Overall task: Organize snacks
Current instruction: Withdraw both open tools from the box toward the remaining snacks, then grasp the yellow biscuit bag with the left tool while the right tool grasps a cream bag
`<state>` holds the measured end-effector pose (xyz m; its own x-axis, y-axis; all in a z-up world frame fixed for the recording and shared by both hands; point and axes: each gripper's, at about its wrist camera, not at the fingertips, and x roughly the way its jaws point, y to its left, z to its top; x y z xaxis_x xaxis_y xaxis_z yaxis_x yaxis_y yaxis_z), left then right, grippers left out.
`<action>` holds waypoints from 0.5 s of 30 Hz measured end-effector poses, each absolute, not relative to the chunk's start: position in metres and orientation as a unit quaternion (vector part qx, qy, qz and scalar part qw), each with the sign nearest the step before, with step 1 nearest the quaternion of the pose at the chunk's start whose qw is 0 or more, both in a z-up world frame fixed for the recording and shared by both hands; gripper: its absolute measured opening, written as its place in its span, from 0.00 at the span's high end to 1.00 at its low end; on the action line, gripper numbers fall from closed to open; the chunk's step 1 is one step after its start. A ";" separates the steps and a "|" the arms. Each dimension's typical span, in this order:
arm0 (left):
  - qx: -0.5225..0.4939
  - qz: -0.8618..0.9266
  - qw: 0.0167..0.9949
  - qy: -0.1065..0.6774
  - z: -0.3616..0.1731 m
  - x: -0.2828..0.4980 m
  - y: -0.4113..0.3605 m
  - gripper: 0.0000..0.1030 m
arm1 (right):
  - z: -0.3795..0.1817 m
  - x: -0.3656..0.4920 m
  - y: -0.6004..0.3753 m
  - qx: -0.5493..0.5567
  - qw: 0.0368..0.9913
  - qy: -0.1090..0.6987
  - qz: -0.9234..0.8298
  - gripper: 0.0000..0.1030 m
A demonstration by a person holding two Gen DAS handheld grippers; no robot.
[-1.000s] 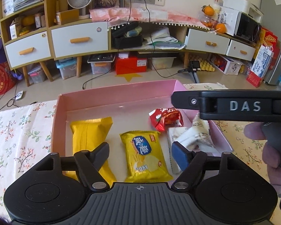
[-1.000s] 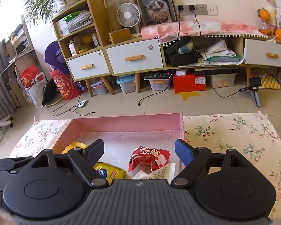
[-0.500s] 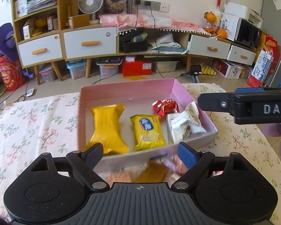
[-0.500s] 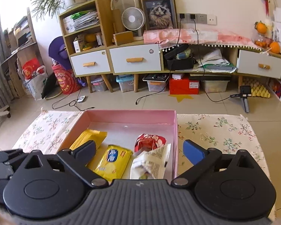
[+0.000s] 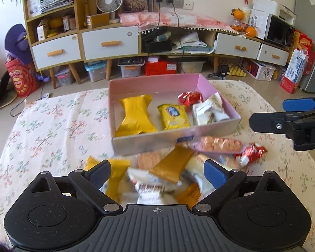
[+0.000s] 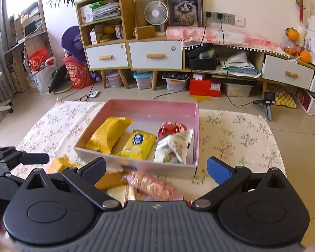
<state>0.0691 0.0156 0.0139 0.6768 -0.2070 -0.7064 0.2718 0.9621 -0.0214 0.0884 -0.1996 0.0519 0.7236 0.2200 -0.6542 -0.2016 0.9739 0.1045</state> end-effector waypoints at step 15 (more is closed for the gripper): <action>0.128 -0.124 0.923 0.342 -0.005 0.035 0.050 0.03 | 0.024 0.057 -0.189 0.003 0.923 0.361 0.131 0.00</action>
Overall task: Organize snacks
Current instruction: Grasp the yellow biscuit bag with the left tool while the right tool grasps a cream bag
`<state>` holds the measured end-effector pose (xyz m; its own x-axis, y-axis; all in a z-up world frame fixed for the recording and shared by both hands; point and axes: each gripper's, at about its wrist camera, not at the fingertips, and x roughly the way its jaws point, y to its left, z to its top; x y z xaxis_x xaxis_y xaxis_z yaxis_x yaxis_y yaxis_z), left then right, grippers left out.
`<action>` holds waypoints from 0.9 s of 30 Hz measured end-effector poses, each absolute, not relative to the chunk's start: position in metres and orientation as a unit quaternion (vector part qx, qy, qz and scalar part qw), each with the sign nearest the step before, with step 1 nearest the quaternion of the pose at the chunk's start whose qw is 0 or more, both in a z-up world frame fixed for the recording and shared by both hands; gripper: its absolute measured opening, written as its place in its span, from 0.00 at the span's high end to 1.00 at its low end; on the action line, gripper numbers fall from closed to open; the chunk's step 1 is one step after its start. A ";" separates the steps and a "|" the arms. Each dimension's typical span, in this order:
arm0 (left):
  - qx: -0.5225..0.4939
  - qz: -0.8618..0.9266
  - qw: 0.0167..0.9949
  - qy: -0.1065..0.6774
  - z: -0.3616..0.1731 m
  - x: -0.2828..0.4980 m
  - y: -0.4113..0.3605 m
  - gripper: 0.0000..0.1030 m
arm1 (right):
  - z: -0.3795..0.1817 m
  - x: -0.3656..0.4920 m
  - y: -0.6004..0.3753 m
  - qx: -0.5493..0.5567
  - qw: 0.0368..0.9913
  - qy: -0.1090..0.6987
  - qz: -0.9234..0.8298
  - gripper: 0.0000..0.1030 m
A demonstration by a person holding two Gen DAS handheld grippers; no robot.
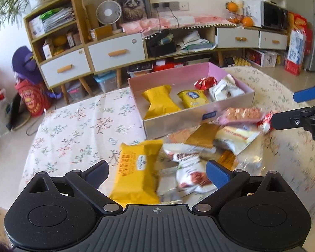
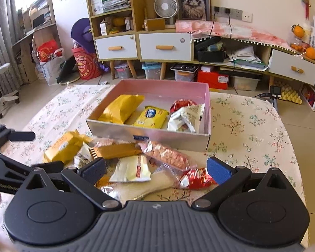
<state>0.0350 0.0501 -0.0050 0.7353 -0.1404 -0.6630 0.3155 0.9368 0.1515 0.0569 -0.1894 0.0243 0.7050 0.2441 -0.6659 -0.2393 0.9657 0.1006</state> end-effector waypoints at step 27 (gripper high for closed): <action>0.035 -0.133 0.928 0.346 -0.044 0.080 0.104 0.05 | -0.006 0.063 -0.162 -0.021 0.914 0.350 0.203 0.01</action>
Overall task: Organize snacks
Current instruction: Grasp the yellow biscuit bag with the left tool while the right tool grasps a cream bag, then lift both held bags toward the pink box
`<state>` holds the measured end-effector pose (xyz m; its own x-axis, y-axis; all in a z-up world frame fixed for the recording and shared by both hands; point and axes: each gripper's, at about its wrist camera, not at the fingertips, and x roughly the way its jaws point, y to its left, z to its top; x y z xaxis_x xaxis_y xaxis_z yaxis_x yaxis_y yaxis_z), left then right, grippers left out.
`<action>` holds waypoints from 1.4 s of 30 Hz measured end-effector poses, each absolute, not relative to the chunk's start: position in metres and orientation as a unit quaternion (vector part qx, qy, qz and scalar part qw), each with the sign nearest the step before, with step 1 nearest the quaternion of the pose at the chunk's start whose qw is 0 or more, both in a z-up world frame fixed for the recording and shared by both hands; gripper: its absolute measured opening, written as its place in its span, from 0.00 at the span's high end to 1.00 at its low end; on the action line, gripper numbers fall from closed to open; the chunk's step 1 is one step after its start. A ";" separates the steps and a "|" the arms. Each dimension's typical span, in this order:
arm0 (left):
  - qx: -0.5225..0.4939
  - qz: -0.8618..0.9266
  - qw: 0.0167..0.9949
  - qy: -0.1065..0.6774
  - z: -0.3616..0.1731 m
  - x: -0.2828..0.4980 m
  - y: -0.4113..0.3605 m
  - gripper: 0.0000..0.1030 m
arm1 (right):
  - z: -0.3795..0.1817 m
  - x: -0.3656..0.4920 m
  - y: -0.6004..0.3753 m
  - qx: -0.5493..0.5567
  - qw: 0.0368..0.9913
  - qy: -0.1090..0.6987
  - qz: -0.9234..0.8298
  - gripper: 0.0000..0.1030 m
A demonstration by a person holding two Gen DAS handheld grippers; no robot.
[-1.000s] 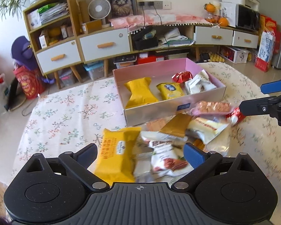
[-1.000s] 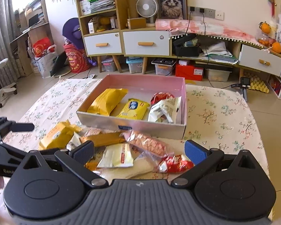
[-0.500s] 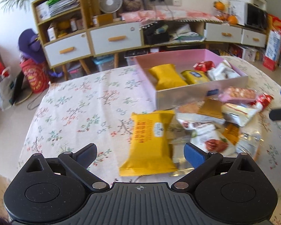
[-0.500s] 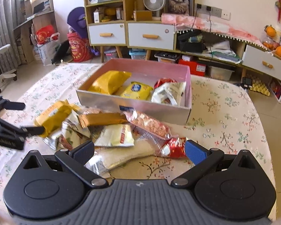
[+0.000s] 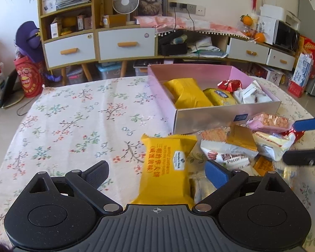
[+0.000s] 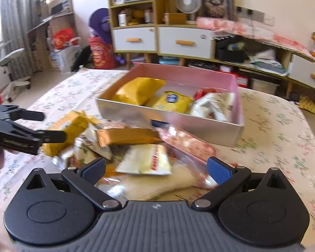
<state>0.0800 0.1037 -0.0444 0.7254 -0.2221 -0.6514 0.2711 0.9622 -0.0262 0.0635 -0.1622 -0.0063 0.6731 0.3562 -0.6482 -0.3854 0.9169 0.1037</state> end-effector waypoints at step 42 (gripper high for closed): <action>0.006 -0.118 0.911 0.395 -0.039 0.094 0.088 0.61 | -0.019 0.094 -0.149 -0.057 0.891 0.404 0.200 0.57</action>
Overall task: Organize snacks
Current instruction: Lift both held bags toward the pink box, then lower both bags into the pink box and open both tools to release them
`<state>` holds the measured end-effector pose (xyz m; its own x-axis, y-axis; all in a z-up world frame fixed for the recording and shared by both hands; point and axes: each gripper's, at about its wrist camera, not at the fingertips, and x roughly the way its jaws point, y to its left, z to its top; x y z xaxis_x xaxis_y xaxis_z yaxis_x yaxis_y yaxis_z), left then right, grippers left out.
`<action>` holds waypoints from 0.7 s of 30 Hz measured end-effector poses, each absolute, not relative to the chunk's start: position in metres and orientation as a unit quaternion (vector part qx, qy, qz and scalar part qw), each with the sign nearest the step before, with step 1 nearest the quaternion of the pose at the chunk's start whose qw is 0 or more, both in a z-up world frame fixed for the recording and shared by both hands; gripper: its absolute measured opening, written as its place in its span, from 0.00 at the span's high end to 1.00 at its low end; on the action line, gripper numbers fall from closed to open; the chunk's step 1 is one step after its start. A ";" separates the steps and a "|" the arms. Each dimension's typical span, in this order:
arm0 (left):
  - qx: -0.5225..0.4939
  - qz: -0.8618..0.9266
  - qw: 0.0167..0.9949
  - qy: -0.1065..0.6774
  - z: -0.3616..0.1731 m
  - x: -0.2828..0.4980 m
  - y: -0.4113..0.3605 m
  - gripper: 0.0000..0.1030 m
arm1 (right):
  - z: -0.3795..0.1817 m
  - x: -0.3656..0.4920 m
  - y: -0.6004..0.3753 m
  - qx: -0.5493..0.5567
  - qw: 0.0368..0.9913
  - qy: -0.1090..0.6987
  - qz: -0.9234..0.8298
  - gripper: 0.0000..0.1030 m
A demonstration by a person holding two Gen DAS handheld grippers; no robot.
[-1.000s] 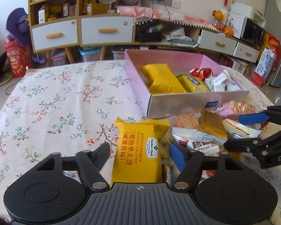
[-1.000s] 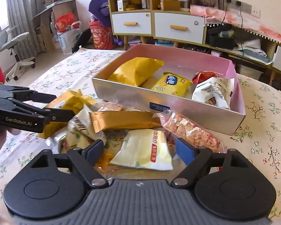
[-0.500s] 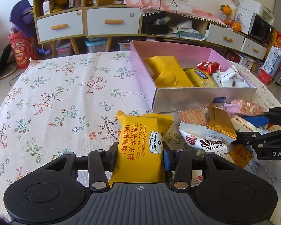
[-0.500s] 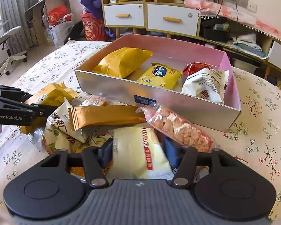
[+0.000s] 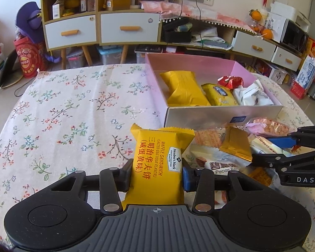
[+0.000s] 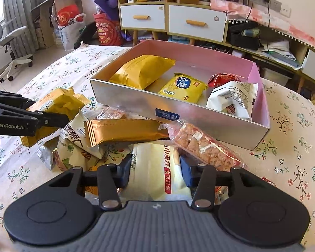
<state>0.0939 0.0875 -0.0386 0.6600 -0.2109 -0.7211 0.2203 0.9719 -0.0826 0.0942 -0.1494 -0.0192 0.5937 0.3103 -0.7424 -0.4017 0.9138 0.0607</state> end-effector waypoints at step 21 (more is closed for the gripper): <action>-0.023 -0.127 0.926 0.354 -0.006 0.104 0.068 0.61 | 0.019 0.097 -0.157 -0.011 0.914 0.355 0.197 0.58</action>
